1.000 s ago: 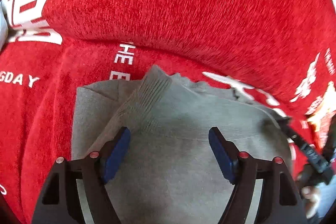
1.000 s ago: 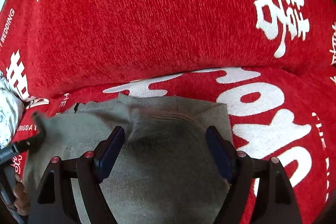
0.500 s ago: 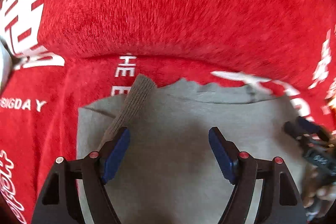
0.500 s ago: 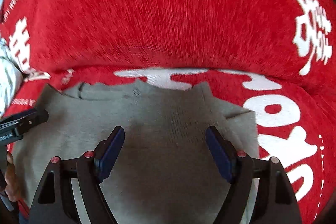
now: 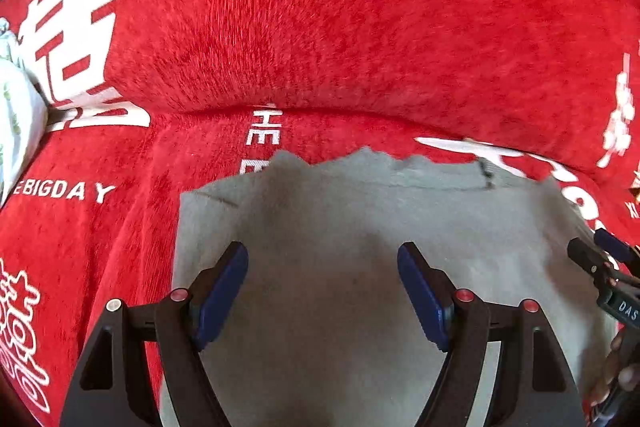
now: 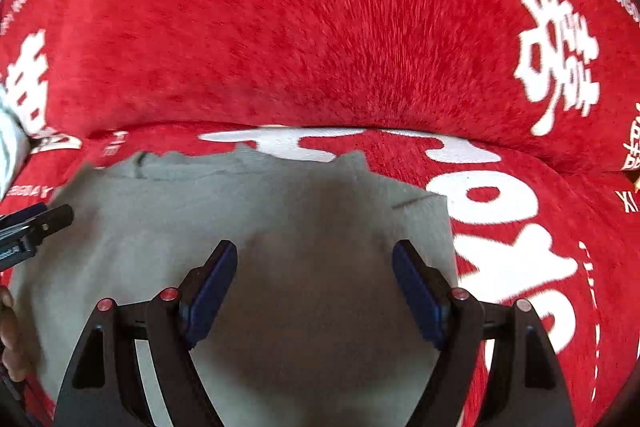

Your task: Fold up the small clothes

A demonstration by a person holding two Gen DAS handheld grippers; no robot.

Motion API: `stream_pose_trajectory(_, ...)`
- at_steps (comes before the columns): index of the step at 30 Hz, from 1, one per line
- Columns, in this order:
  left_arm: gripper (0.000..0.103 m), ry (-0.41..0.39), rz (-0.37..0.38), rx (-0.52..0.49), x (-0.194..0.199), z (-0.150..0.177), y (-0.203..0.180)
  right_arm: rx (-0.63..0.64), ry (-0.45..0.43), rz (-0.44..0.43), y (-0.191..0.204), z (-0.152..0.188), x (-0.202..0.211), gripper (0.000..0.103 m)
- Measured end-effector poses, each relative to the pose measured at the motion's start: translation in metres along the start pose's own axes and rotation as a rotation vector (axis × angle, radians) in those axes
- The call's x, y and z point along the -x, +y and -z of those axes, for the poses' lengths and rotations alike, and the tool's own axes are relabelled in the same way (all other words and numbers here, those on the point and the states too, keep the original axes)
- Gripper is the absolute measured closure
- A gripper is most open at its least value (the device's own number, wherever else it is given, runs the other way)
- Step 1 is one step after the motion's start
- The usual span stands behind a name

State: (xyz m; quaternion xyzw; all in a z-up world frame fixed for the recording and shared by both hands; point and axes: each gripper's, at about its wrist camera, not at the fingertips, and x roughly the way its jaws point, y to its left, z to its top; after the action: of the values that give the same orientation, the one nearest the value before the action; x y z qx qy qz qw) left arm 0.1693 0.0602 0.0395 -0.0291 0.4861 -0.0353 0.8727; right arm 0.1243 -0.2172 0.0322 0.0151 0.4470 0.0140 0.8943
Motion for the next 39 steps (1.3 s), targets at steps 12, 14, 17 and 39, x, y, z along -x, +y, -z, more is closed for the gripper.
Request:
stream_pose_trajectory(12, 0.025, 0.005, -0.073, -0.028, 0.026, 0.054, -0.004, 0.027, 0.013, 0.03, 0.007, 0.048, 0.027, 0.019)
stream_pose_trajectory(14, 0.025, -0.007, -0.076, -0.024, 0.036, 0.057, -0.002, -0.006, 0.005, 0.039, 0.0, 0.052, 0.038, 0.019)
stream_pose_trajectory(17, 0.025, -0.023, -0.069, -0.022, 0.05, 0.066, -0.001, -0.013, -0.015, 0.017, 0.003, 0.062, 0.053, 0.019)
stream_pose_trajectory(39, 0.025, -0.063, -0.01, 0.195, 0.105, 0.159, 0.077, 0.0, -0.051, 0.011, -0.015, 0.131, 0.101, 0.015)
